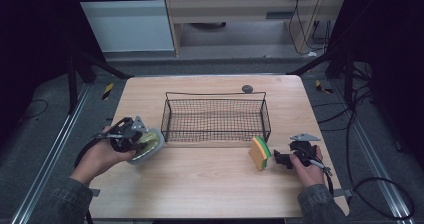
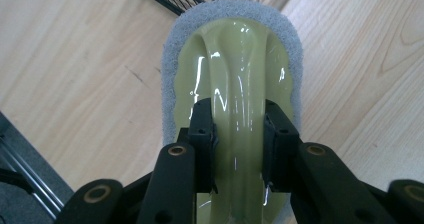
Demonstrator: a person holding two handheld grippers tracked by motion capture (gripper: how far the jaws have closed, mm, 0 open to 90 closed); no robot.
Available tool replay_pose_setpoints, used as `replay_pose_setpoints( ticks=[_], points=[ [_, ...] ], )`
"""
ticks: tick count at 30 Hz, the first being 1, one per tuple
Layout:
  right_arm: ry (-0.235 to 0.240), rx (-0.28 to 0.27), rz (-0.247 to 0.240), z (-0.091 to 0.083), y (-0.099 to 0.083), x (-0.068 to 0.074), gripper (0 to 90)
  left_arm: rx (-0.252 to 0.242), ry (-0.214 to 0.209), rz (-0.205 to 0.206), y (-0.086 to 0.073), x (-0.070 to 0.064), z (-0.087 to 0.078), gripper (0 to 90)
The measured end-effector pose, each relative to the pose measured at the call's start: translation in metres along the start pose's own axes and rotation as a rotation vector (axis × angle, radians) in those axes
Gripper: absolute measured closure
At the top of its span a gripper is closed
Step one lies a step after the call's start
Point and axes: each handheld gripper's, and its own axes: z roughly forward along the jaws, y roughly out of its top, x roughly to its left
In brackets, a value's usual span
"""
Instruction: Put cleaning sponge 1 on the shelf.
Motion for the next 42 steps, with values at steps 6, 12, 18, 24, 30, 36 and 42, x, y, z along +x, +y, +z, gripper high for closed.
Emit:
replay_pose_setpoints(
  ticks=[6,12,18,24,30,36,42],
  points=[
    [-0.005,-0.001,-0.003,-0.001,-0.001,-0.001,0.4,0.004,0.024,0.051,0.016,0.005,-0.015,70.8],
    [-0.005,-0.001,-0.004,-0.001,-0.001,-0.001,0.4,-0.008,0.038,0.092,0.034,0.009,-0.021,70.8],
    [-0.005,-0.001,-0.003,-0.001,-0.001,-0.001,0.4,-0.031,0.057,0.144,0.053,0.014,-0.027,70.8],
    [-0.004,-0.001,-0.004,-0.001,-0.001,-0.001,0.4,-0.065,0.049,0.174,0.072,0.019,-0.032,70.8],
    [-0.003,-0.001,-0.006,0.000,-0.001,-0.001,0.4,-0.082,0.013,0.225,0.089,0.025,-0.031,70.8],
    [-0.001,0.001,-0.007,0.000,-0.001,-0.001,0.4,-0.096,-0.001,0.287,0.108,0.027,-0.029,70.8],
    [0.001,0.002,-0.009,0.000,-0.001,-0.001,0.4,-0.153,0.032,0.339,0.133,0.032,-0.017,70.8]
  ],
)
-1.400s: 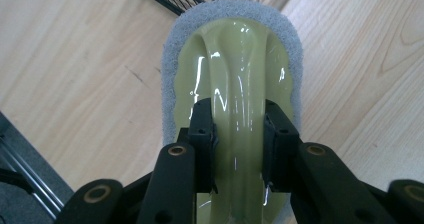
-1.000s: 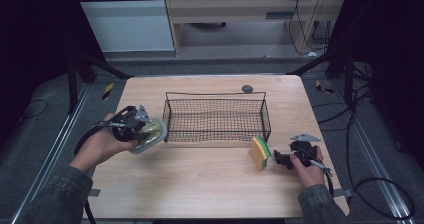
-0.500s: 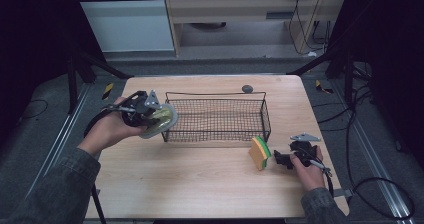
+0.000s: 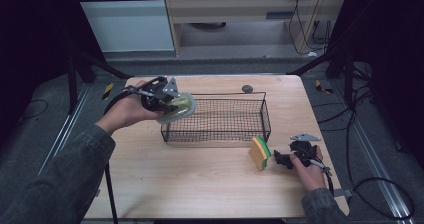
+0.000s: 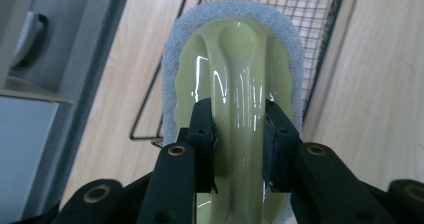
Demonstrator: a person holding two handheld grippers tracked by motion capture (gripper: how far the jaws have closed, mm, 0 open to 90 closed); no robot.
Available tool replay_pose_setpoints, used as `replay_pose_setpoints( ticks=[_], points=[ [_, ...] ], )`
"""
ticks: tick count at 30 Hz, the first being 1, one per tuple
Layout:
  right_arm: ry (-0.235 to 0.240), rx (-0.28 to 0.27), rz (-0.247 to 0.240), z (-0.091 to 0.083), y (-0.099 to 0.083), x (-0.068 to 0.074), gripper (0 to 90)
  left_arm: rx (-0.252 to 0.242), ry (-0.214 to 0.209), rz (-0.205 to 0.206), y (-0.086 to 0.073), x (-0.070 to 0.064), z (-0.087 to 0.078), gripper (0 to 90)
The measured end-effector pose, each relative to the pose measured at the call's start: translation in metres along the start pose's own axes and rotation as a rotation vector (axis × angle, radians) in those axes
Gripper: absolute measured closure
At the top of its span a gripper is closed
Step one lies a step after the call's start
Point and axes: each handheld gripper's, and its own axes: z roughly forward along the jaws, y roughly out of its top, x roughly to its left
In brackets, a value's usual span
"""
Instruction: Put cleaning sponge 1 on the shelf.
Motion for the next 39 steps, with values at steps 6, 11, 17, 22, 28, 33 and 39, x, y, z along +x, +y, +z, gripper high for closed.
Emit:
replay_pose_setpoints(
  ticks=[6,11,17,22,28,33,39],
  points=[
    [0.000,0.000,0.000,0.000,0.000,0.000,0.4,0.001,0.060,0.015,0.001,-0.002,0.001,70.8],
    [0.000,0.000,-0.002,0.000,0.000,0.000,0.4,0.005,0.061,0.043,0.003,-0.002,0.001,70.7],
    [0.002,0.000,-0.002,0.000,0.000,0.000,0.4,-0.015,0.037,0.074,0.010,0.008,0.015,70.7],
    [0.000,0.000,-0.003,0.000,0.000,0.000,0.5,0.004,0.031,0.066,0.011,0.010,0.026,70.7],
    [0.000,0.000,-0.003,0.000,0.000,0.000,0.5,0.014,0.023,0.094,0.016,0.007,0.032,70.7],
    [0.002,0.000,-0.002,0.000,0.000,0.000,0.4,0.023,0.022,0.105,0.018,0.006,0.037,70.7],
    [0.001,0.000,-0.004,0.000,0.000,0.000,0.5,0.024,0.010,0.115,0.021,0.006,0.045,70.7]
  ],
)
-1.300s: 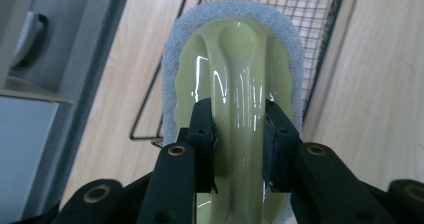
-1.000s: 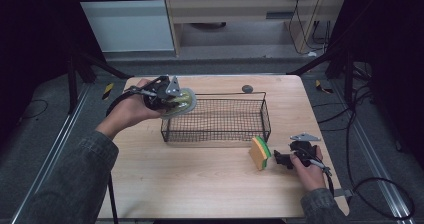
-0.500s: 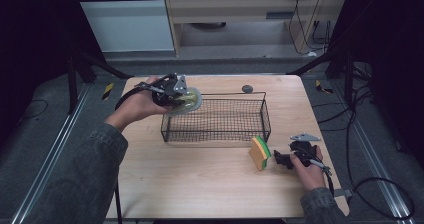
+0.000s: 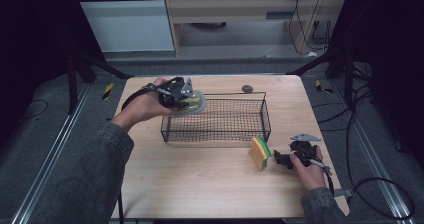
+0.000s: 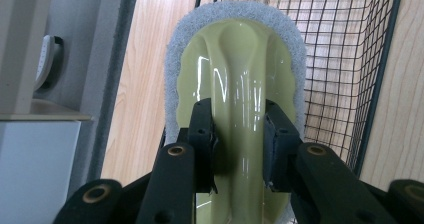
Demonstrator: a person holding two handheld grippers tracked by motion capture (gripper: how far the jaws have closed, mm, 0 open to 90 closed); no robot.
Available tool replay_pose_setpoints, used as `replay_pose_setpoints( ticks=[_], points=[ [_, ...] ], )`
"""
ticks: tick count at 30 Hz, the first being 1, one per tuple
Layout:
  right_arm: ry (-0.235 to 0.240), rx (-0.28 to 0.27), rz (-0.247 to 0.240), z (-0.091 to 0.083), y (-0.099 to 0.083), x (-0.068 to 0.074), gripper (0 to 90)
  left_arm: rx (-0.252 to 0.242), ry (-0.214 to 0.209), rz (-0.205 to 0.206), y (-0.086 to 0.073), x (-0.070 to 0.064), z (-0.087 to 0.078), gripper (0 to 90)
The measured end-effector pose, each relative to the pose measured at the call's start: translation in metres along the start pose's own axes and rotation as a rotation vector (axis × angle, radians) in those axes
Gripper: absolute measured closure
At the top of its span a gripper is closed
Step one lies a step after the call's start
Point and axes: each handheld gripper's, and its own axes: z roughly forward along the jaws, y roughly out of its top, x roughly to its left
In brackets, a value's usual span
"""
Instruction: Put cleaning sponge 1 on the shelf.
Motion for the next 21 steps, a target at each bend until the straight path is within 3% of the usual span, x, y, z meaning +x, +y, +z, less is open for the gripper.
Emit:
replay_pose_setpoints(
  ticks=[21],
  points=[
    [0.000,0.000,0.000,0.000,0.000,0.000,0.5,0.028,-0.038,0.021,-0.001,-0.002,0.023,70.7]
  ],
)
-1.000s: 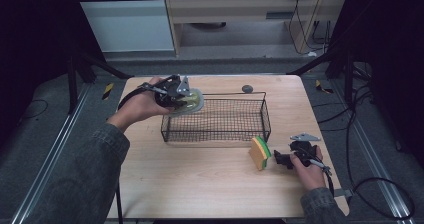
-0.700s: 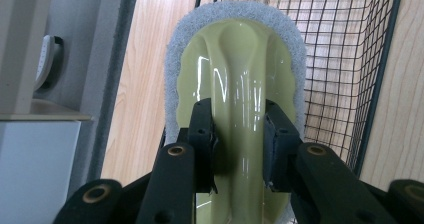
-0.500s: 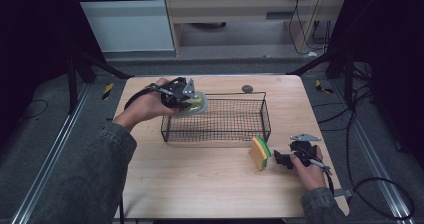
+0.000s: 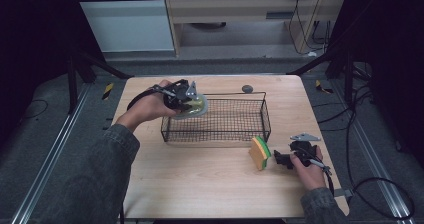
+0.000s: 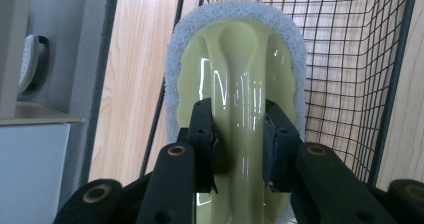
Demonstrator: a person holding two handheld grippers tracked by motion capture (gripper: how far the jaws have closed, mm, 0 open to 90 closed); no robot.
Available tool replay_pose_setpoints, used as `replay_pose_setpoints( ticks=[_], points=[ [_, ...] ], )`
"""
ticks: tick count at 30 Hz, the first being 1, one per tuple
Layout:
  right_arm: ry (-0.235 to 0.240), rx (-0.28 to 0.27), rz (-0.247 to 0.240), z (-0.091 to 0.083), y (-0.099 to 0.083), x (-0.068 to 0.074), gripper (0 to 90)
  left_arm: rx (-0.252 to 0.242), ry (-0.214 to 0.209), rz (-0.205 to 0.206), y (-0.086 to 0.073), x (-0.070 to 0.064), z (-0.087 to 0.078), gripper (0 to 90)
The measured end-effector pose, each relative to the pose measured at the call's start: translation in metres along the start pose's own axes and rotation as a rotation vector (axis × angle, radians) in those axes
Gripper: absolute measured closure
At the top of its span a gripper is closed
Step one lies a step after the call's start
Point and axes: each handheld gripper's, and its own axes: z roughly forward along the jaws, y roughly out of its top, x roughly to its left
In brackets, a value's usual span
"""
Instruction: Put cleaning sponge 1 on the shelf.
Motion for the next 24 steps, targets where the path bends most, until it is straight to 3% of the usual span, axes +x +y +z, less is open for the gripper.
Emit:
replay_pose_setpoints(
  ticks=[3,8,12,24],
  points=[
    [0.001,0.000,0.002,0.000,0.000,0.000,0.4,0.012,-0.010,0.015,-0.003,-0.004,0.002,70.7],
    [0.000,0.000,0.000,0.000,0.000,0.000,0.4,-0.001,-0.012,0.000,-0.009,-0.003,0.002,70.7],
    [0.000,0.000,0.001,0.000,0.000,0.000,0.5,0.016,-0.016,0.022,-0.011,-0.007,0.005,70.7],
    [0.001,0.000,0.003,0.000,0.000,0.000,0.5,0.029,-0.035,0.023,-0.015,-0.010,0.016,70.7]
  ],
)
